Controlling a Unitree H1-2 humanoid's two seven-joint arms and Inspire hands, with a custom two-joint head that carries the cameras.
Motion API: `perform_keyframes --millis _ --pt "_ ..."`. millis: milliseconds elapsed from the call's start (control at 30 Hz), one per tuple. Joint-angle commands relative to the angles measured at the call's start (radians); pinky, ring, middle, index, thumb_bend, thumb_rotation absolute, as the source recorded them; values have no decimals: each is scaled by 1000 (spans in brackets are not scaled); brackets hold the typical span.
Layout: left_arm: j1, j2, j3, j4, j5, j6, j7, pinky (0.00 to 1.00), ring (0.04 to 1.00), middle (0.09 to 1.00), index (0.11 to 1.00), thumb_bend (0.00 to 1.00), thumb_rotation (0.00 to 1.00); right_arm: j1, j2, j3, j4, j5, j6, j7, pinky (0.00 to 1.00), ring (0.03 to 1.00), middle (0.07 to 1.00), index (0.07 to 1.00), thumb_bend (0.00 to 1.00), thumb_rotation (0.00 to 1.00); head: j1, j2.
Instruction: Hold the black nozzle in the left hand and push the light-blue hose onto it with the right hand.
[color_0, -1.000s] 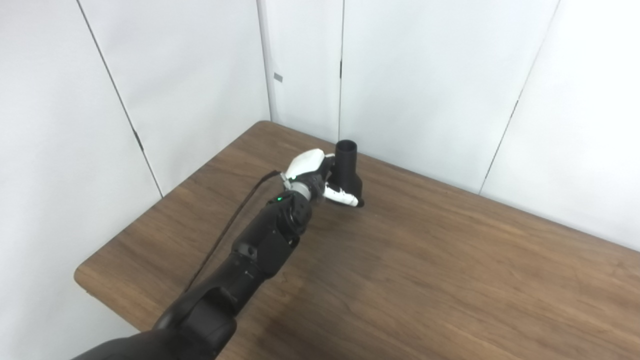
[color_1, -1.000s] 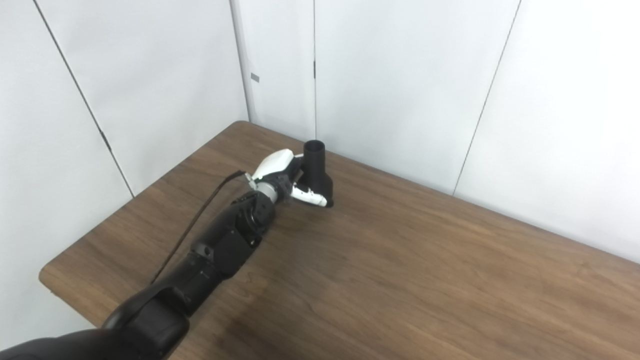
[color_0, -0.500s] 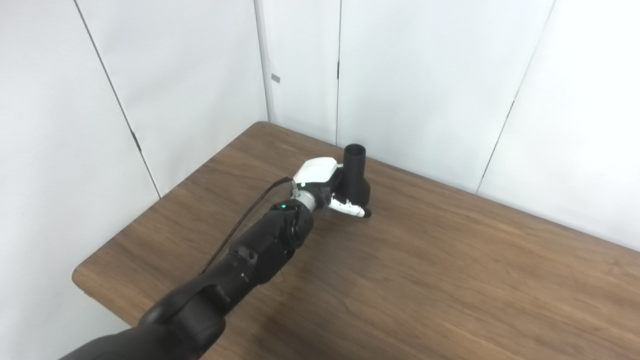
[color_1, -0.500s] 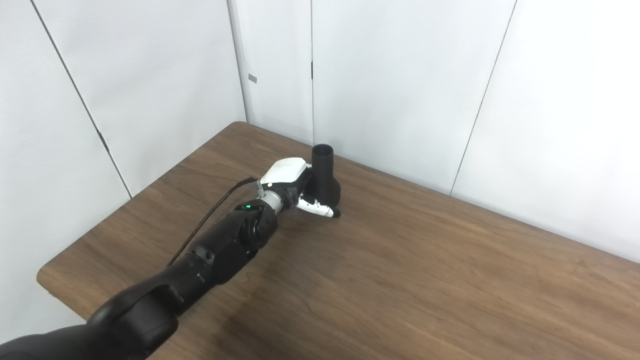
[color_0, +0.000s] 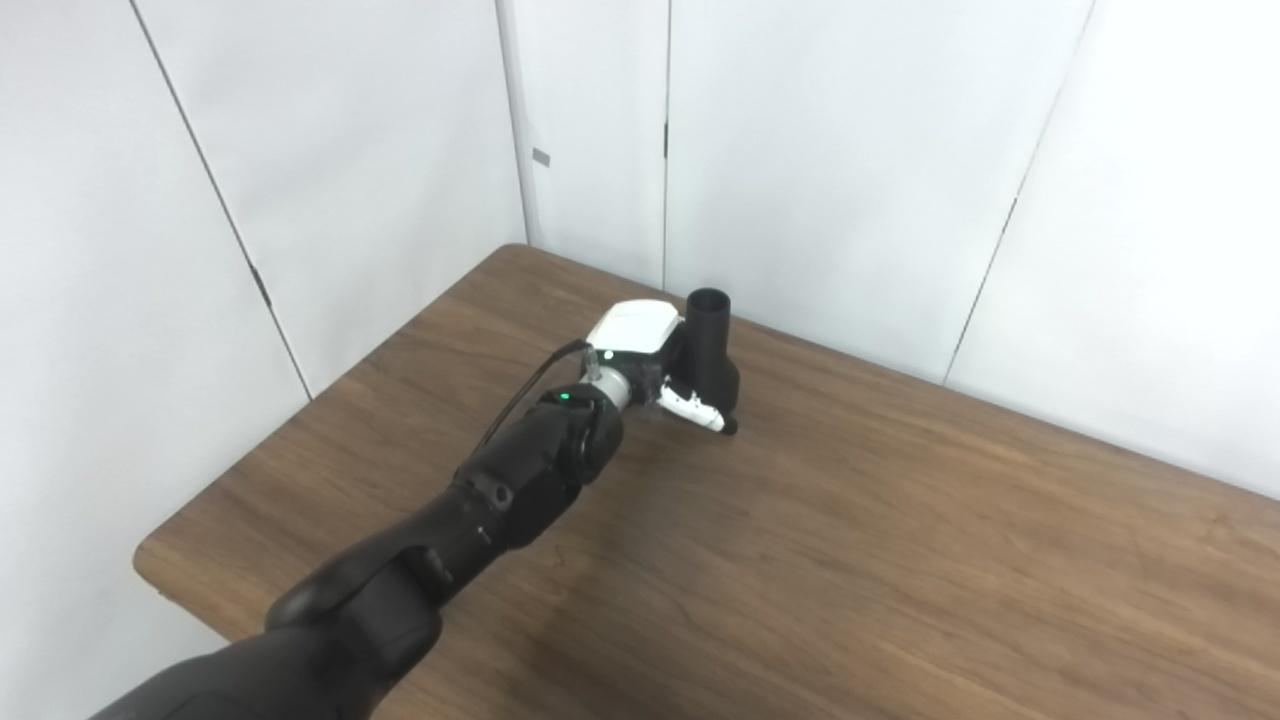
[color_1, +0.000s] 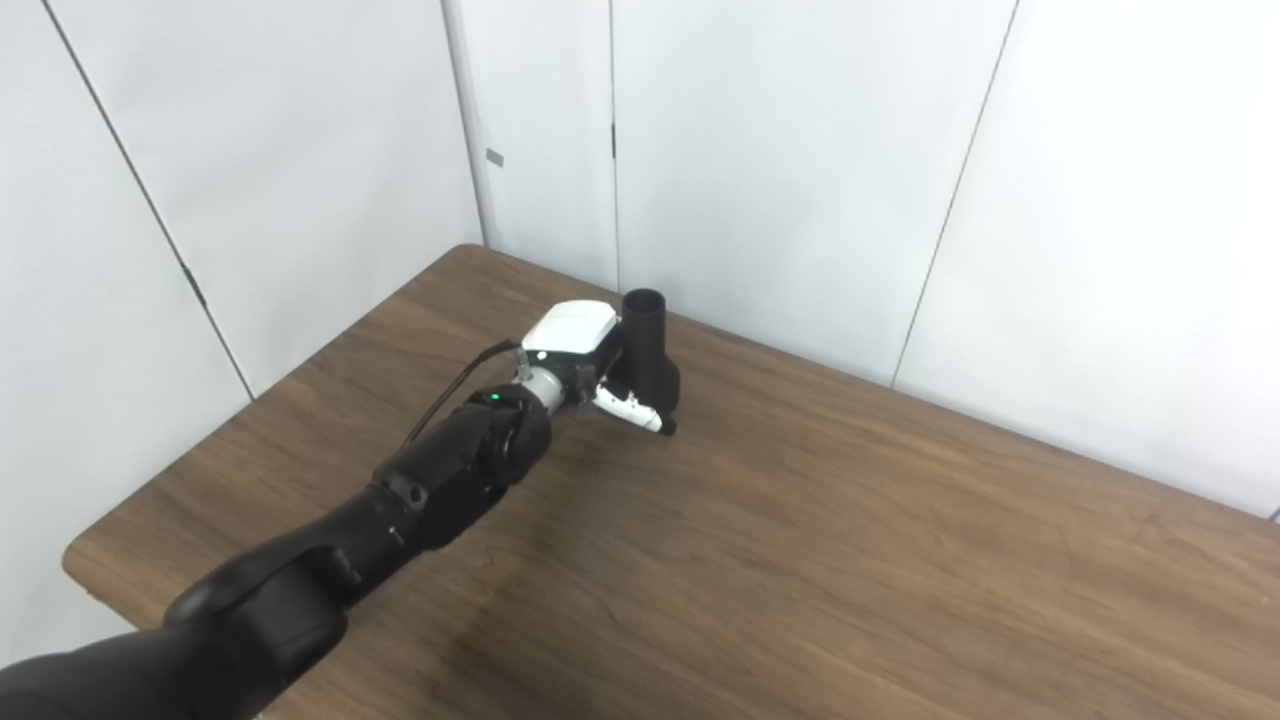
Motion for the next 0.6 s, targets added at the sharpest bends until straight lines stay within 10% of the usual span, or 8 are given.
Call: perform_keyframes --millis 0,100,567 --pt "91 -61 -47 53 -55 -67 -101 1000 696 572 542 970 99 24 -16 7 0 -7 12 26 388 554 600 491 497 175 -1 0" --pt "101 -62 -55 77 -38 -150 -31 999 625 529 461 570 17 24 -17 9 -6 -11 23 26 388 553 599 491 497 175 -1 0" --pt "139 -40 -116 48 20 -248 81 1000 541 502 463 524 0 26 -6 25 -32 -26 42 22 390 557 598 491 499 177 -49 13"
